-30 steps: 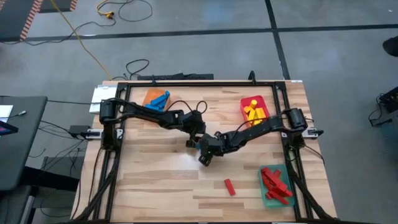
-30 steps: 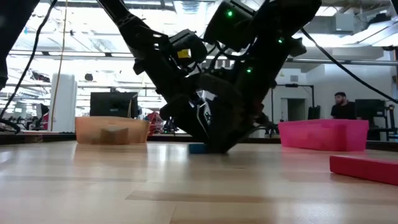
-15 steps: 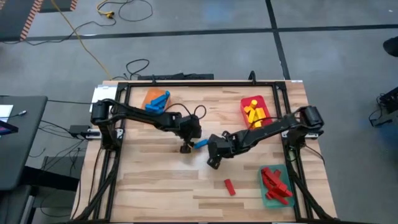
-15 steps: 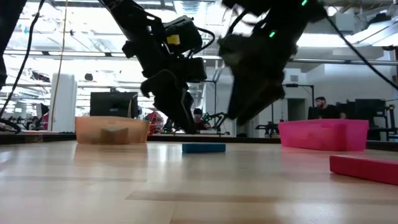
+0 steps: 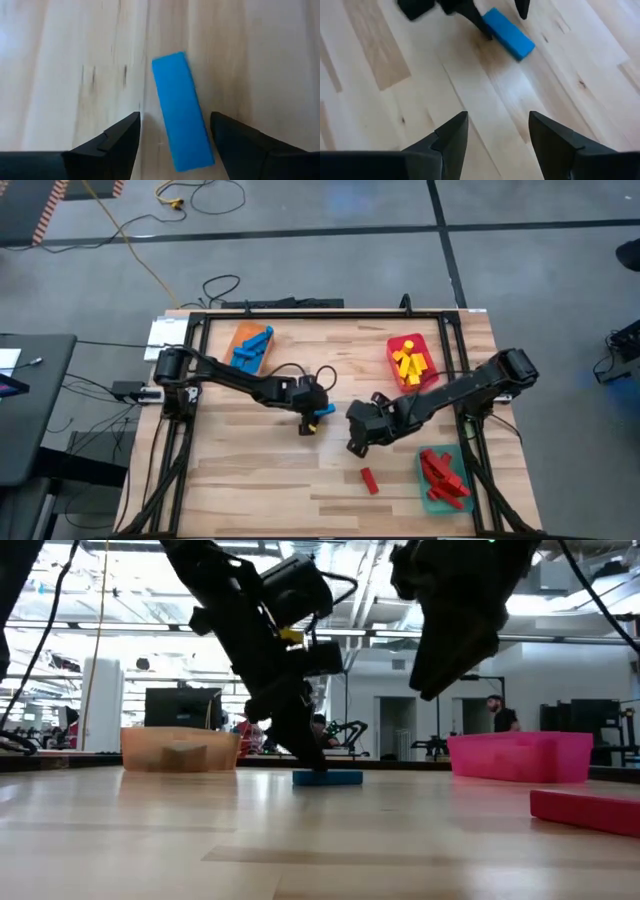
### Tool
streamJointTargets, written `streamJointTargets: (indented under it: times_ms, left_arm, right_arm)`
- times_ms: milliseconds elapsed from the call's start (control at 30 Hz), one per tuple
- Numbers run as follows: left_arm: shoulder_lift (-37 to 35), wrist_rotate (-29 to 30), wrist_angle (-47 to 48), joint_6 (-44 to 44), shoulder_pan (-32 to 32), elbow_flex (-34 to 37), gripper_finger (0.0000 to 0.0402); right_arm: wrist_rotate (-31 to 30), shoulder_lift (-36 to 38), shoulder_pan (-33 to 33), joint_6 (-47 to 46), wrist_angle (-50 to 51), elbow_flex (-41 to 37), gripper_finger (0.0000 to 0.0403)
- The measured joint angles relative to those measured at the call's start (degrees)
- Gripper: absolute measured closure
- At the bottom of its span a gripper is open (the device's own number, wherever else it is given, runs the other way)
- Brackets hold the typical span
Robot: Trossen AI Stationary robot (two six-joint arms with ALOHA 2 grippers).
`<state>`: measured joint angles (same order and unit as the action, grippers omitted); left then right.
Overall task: Sort blocks
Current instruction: Put the blue rectangle block into the orange bin
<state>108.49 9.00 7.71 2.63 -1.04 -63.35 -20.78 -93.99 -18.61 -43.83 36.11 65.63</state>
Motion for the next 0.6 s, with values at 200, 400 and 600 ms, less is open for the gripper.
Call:
streamJointTargets:
  times_ms: [200, 400, 600]
  left_arm:
    - [1.19, -0.75, 0.56, -2.19, 0.48, -0.02, 0.0166]
    - [1.22, -1.32, 0.84, -0.96, 1.25, -0.02, 0.0181]
    - [2.0, -4.93, 2.11, 0.9, 2.44, -0.22, 0.0265]
  right_arm:
    - [-0.33, 0.0, -1.78, -1.65, 1.7, 0.0, 0.018]
    - [-2.08, 0.0, -2.71, -1.89, 1.95, 0.0, 0.018]
    - [-2.39, 0.0, -3.62, -2.72, 2.08, 0.0, 0.018]
